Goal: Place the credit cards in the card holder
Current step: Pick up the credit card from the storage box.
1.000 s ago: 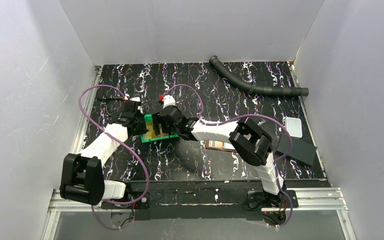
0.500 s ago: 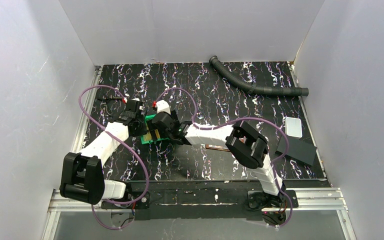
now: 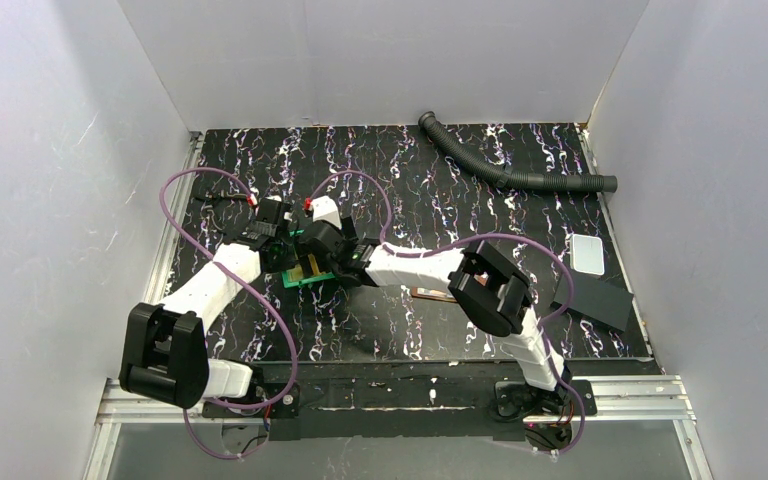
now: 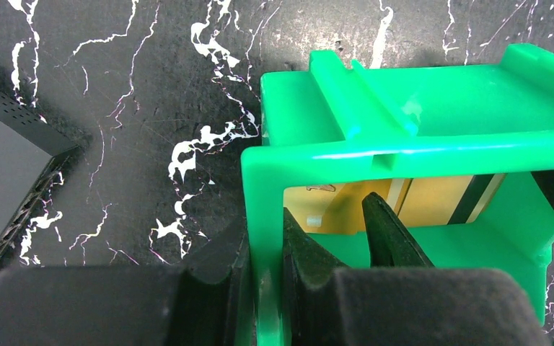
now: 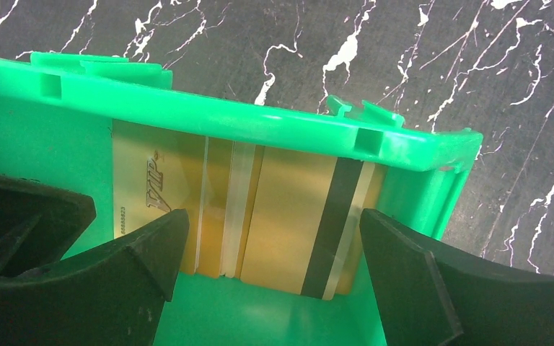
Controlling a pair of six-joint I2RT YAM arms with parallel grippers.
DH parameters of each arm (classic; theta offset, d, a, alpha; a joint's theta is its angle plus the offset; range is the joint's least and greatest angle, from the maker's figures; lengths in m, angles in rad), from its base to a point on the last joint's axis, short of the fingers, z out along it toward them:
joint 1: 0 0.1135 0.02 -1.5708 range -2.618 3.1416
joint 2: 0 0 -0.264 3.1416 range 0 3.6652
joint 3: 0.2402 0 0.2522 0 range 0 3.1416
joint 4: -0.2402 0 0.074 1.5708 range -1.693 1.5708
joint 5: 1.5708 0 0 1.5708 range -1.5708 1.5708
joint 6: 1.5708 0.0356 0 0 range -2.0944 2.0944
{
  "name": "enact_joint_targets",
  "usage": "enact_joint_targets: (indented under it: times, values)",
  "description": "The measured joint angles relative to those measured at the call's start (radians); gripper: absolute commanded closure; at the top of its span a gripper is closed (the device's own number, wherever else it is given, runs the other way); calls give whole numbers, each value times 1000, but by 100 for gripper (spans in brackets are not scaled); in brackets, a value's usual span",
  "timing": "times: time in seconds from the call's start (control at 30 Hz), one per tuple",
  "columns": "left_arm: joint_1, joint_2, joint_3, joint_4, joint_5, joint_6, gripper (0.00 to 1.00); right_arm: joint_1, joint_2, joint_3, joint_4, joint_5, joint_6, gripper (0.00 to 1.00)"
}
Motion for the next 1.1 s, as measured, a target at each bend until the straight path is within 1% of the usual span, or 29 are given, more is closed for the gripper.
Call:
enact_joint_targets:
  times: [0.17,0.33,0.47,0.5,0.7,0.77,0.93,1.07,1.1]
  values:
    - [-4,1,3,0,-1,-6,100,2,15,5,7,32,29,2]
    - [-4,7,4,2,-5,-32,100,1,72,75,-17,82,87,2]
    - [-3,16,7,1,-7,-35,100,1,77,80,-20,91,96,2]
    - [-3,16,8,1,-7,-35,100,1,77,80,-19,90,96,3]
    - [-3,16,8,2,-9,-31,100,-12,75,58,25,44,90,21]
    - [-3,16,8,3,-9,-30,100,-15,74,48,52,32,85,25]
    - [-3,17,8,0,-13,-30,100,-16,74,45,73,29,66,43]
    - [-2,17,8,2,-19,-29,100,-16,64,23,107,25,51,44]
    - [-1,17,8,2,-19,-29,100,-16,62,16,117,24,49,48]
